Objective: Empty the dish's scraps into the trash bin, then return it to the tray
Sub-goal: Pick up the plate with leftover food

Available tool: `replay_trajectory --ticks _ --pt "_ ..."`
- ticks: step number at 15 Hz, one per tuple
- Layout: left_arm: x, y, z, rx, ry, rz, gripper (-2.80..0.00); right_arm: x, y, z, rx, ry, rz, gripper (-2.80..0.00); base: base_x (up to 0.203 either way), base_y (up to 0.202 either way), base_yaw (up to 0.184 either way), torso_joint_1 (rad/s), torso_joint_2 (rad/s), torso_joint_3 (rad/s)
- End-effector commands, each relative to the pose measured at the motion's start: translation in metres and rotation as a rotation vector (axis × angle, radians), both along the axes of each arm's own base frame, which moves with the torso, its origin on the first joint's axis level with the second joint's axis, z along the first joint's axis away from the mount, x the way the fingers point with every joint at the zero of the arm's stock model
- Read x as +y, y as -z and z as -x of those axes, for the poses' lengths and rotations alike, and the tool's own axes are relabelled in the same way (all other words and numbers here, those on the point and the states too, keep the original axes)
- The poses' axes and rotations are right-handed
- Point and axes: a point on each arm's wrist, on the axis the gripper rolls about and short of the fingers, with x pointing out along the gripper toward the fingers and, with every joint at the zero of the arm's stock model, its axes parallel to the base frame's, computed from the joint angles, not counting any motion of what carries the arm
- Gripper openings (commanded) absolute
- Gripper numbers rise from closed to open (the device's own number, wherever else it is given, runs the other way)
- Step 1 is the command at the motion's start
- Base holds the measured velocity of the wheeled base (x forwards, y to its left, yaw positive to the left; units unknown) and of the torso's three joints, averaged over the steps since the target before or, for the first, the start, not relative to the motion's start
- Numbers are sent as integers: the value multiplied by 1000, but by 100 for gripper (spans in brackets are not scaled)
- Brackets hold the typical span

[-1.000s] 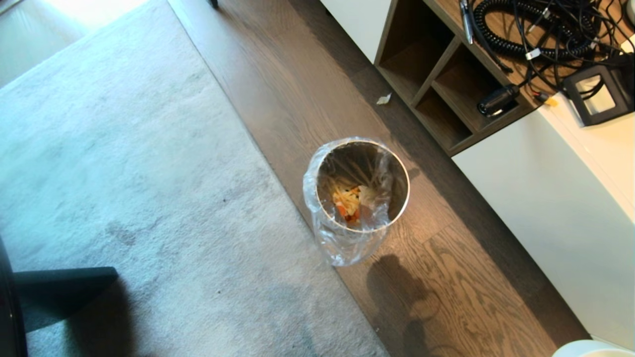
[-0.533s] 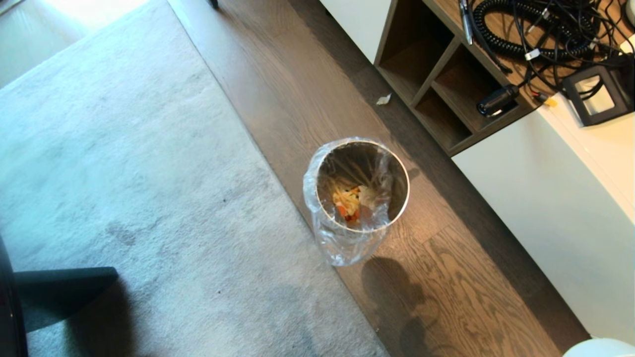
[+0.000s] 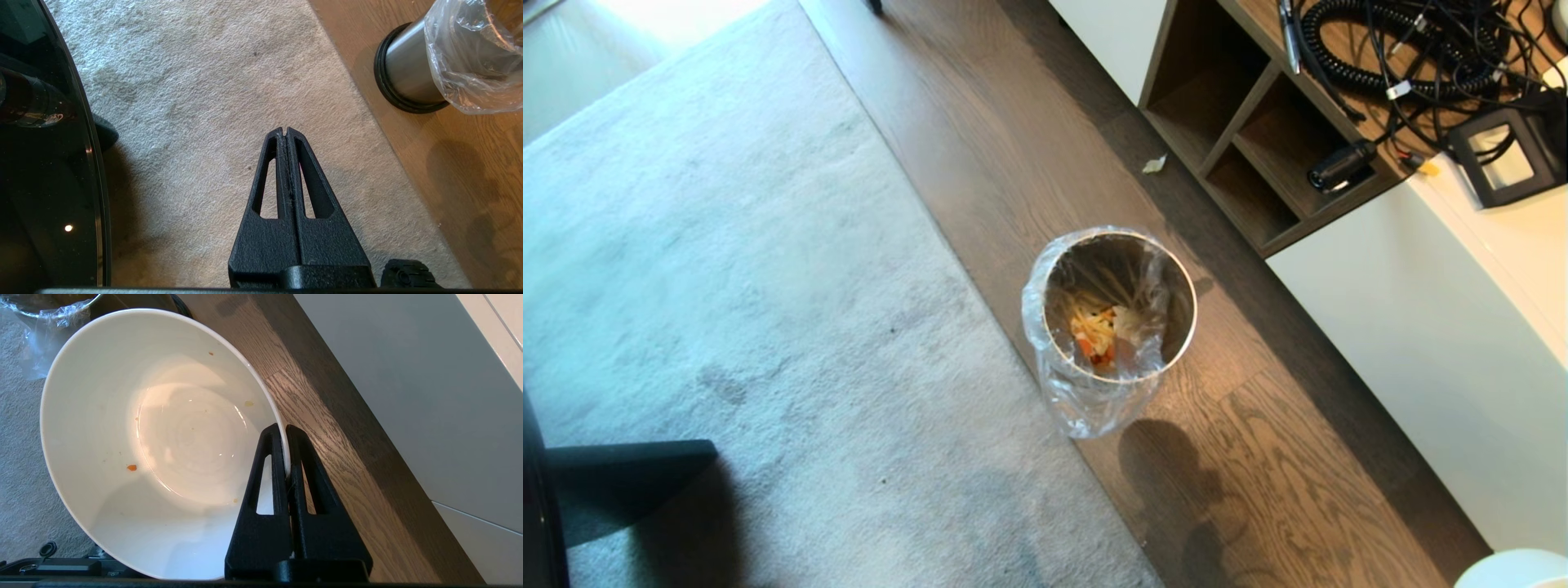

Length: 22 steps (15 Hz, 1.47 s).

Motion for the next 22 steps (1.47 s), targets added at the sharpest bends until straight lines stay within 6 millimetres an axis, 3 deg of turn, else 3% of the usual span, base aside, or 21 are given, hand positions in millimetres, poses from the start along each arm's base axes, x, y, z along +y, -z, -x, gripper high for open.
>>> replay_trajectory --ticks 1,22 --pt "0 0 0 -1 -1 1 -280 0 0 0 2 -2 -1 -280 0 0 0 0 0 0" --pt "0 0 0 -1 -1 1 -280 0 0 0 4 -3 4 -280 0 0 0 0 0 0"
